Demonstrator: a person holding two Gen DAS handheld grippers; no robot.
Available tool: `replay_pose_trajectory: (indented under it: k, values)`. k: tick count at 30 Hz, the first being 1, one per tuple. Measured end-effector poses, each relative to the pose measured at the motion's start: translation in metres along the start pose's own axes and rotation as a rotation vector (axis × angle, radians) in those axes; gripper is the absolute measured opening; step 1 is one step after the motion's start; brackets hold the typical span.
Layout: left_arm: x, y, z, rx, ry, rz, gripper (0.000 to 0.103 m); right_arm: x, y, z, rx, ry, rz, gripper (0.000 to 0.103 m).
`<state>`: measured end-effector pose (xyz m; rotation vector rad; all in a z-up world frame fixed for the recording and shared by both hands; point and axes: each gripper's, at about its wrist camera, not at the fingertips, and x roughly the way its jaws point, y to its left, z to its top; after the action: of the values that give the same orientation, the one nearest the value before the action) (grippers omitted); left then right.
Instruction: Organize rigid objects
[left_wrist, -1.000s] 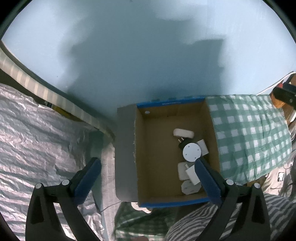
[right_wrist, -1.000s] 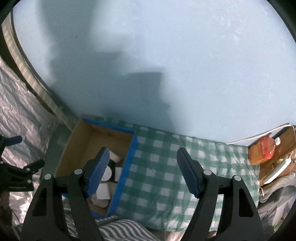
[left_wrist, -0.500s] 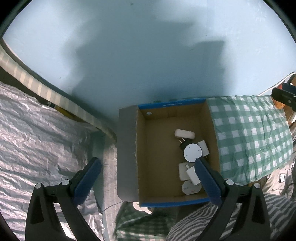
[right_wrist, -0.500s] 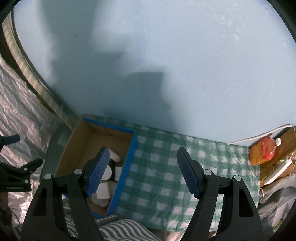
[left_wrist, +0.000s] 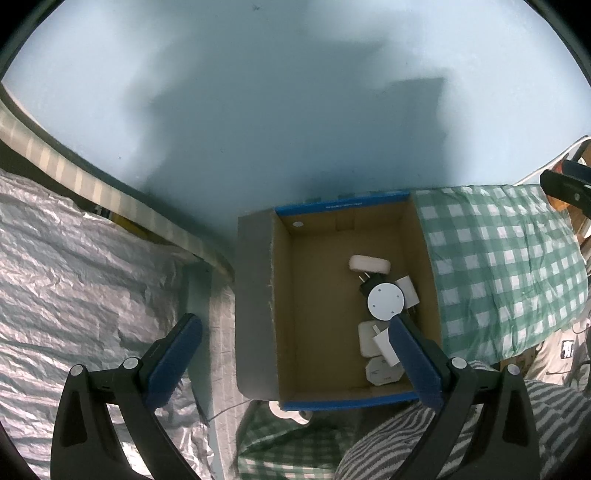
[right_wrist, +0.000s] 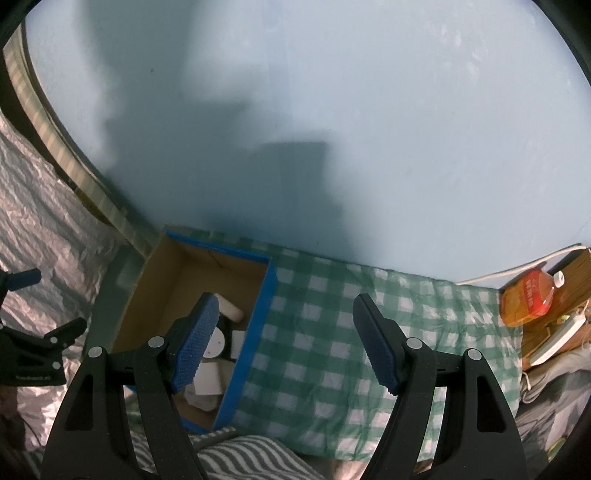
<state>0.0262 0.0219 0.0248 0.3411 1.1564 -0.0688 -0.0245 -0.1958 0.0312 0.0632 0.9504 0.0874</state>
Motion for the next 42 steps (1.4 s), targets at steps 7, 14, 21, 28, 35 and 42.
replay_pose_trajectory:
  k: [7, 14, 21, 28, 35, 42]
  values:
    - [0.0003, -0.0001, 0.0006, 0.002, 0.0, 0.002, 0.102, 0.0002, -0.0005, 0.0004, 0.0, 0.0, 0.0, 0.075]
    - [0.0004, 0.0, 0.0013, 0.001, 0.001, 0.003, 0.102, 0.0009, -0.0005, 0.0012, 0.003, 0.002, -0.002, 0.075]
    - [0.0007, 0.0, 0.0017, 0.002, -0.001, 0.001, 0.102, 0.0006, -0.0009, 0.0009, 0.007, 0.002, -0.004, 0.075]
    - [0.0007, -0.0009, 0.0017, 0.003, 0.001, 0.004, 0.102, 0.0005, -0.0005, 0.0009, 0.008, 0.001, -0.004, 0.075]
    - [0.0008, -0.0015, 0.0018, 0.002, 0.0, 0.002, 0.102, 0.0006, -0.0008, 0.0006, 0.01, 0.002, -0.007, 0.075]
    - [0.0005, -0.003, 0.0014, 0.004, 0.002, 0.003, 0.102, 0.0001, -0.0006, 0.0001, 0.017, 0.002, -0.011, 0.075]
